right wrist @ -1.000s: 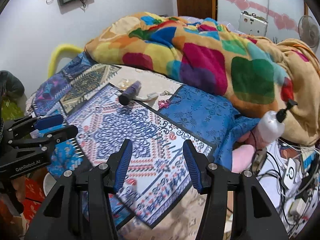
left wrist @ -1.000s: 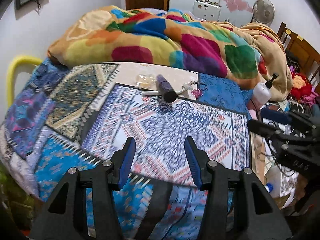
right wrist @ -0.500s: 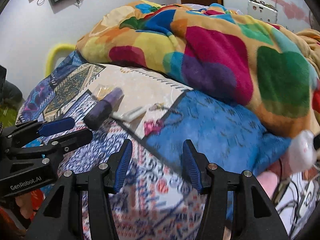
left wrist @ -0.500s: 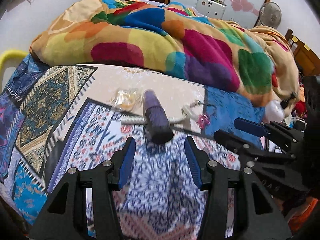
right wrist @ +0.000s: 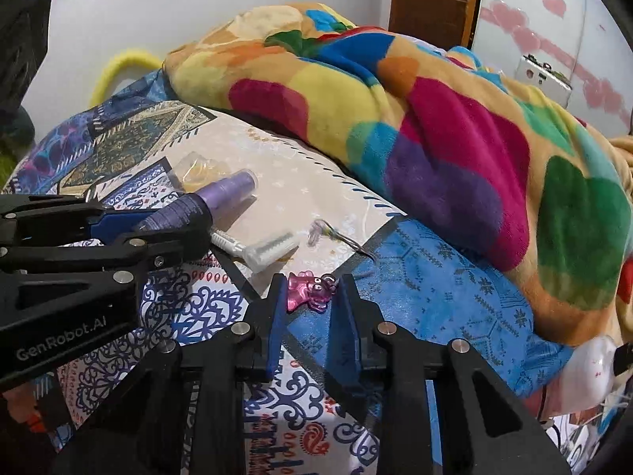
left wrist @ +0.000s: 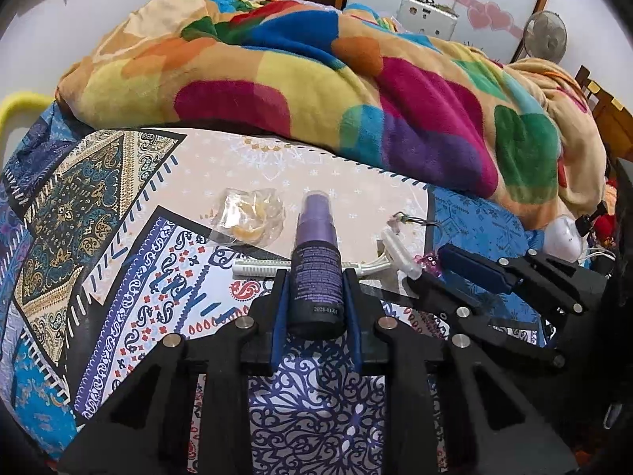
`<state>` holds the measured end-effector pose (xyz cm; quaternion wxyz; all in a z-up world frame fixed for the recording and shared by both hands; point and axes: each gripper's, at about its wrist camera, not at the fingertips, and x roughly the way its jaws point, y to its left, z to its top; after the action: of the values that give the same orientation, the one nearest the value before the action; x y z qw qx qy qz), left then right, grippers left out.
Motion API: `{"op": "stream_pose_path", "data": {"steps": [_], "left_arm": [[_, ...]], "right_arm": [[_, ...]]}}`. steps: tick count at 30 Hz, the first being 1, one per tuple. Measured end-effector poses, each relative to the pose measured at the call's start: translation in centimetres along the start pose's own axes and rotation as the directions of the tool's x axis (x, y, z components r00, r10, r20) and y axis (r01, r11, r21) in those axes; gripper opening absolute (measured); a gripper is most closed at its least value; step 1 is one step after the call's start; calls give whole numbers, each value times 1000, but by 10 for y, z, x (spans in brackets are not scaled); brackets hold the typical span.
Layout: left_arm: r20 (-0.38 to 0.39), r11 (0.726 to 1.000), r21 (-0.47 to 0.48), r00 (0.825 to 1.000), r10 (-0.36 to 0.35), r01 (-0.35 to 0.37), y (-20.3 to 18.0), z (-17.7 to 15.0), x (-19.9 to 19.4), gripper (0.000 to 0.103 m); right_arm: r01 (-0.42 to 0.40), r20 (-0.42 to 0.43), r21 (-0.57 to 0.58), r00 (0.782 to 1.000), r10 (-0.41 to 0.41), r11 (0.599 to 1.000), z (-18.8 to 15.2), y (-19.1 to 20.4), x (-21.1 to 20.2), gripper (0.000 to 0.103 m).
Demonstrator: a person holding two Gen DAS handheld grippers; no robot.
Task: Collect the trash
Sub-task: 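Grasp the purple spray bottle with the left tool while the right tool grasps the pink keychain, then carry the spray bottle and keychain with both tools over the white bucket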
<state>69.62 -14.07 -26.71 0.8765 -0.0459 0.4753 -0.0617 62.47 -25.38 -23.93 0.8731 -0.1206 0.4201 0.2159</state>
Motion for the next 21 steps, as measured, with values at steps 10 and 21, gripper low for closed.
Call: {"op": "stream_pose_path", "data": {"steps": [10, 21], "left_arm": [[37, 1000, -2, 999, -10, 10, 5, -13, -43, 25], [118, 1000, -9, 993, 24, -23, 15, -34, -130, 25]], "right_arm": [[-66, -19, 76, 998, 68, 995, -6, 2, -26, 24], [-56, 58, 101, 997, 50, 993, 6, 15, -103, 24]]}}
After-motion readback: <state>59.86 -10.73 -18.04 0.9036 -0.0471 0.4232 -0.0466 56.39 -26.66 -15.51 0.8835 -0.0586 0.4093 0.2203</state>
